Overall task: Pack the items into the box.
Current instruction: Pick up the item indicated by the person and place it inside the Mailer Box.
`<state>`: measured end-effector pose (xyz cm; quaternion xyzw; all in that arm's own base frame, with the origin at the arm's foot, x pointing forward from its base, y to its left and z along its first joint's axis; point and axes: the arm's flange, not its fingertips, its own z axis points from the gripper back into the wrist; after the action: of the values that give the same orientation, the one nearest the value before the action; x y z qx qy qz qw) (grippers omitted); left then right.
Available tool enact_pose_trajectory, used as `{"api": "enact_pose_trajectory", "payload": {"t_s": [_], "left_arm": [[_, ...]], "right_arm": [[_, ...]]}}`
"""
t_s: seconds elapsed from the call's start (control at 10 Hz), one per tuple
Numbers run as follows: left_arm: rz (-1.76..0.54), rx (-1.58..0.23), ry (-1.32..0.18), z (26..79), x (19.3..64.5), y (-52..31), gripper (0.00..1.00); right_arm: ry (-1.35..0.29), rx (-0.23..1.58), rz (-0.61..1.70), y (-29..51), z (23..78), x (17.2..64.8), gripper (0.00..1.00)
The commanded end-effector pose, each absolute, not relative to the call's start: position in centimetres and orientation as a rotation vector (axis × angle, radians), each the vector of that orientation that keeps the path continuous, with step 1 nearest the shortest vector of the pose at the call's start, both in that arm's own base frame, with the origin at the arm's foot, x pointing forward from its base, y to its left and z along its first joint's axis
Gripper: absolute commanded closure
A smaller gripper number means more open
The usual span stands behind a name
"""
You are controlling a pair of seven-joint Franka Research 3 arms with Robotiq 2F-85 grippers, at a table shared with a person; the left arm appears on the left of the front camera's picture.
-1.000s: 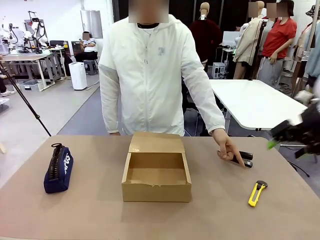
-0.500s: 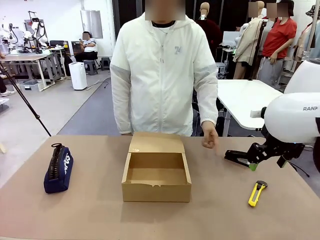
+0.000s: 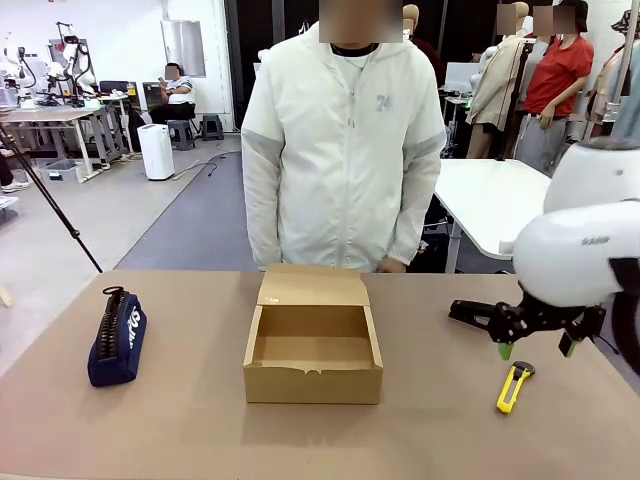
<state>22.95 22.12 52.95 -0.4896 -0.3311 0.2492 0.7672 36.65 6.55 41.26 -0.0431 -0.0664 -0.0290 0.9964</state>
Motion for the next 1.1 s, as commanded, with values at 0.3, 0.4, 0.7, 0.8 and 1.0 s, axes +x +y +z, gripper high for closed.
{"api": "enact_pose_trajectory", "payload": {"t_s": [0.3, 0.4, 0.7, 0.8, 1.0], "left_arm": [[0.528, -1.074, -0.735, 53.1, 23.0, 22.2, 0.00], [0.528, -1.074, -0.735, 53.1, 23.0, 22.2, 0.00], [0.528, -1.074, -0.735, 53.1, 23.0, 22.2, 0.00], [0.528, -1.074, -0.735, 53.1, 23.0, 22.2, 0.00], [0.528, -1.074, -0.735, 53.1, 23.0, 22.2, 0.00]], "right_arm": [[-0.105, -0.090, -0.387, 5.1, 33.4, 39.9, 0.00], [-0.108, -0.038, -0.351, 4.8, 32.8, 40.5, 0.00], [-0.074, -0.095, -0.331, 5.1, 34.9, 39.0, 0.00], [-0.071, -0.076, -0.346, 4.7, 33.5, 39.6, 0.00], [-0.107, 0.068, -0.637, 3.9, 31.9, 41.0, 0.00]]}}
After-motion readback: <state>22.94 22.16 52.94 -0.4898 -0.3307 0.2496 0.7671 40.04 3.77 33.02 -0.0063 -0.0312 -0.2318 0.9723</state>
